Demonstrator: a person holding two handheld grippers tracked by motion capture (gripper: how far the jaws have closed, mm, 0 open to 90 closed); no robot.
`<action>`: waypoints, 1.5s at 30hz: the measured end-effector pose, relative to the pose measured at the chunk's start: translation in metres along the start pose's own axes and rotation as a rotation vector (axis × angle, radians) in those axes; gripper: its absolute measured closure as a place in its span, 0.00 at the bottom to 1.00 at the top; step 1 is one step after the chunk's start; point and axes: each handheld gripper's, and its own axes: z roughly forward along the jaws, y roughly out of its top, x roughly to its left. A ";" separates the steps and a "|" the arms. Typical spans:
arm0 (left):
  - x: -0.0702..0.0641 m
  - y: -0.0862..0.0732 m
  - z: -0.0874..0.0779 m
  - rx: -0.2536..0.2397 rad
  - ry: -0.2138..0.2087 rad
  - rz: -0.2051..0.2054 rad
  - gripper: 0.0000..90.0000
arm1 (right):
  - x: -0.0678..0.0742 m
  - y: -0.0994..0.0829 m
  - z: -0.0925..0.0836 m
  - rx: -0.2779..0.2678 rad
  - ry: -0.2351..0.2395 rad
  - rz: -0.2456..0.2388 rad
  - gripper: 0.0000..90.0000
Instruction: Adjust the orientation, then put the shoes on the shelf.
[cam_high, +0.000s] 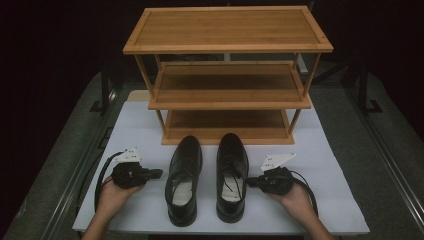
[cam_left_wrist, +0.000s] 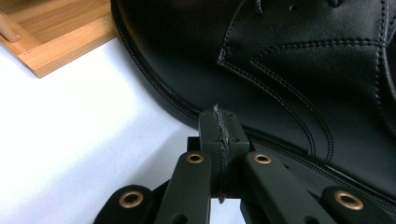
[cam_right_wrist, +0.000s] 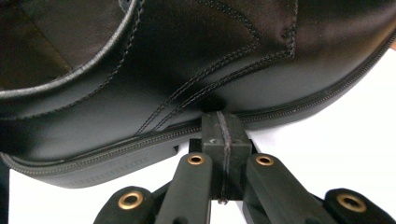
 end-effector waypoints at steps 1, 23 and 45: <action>0.000 0.000 0.000 -0.001 -0.001 -0.001 1.00 | 0.000 0.002 0.002 0.002 0.000 0.002 1.00; 0.002 0.000 0.006 -0.002 0.002 -0.010 0.89 | -0.004 0.013 0.011 -0.035 -0.026 0.051 0.78; -0.016 0.032 -0.027 -0.082 0.023 0.015 0.42 | 0.004 0.035 -0.034 -0.147 -0.136 0.093 0.41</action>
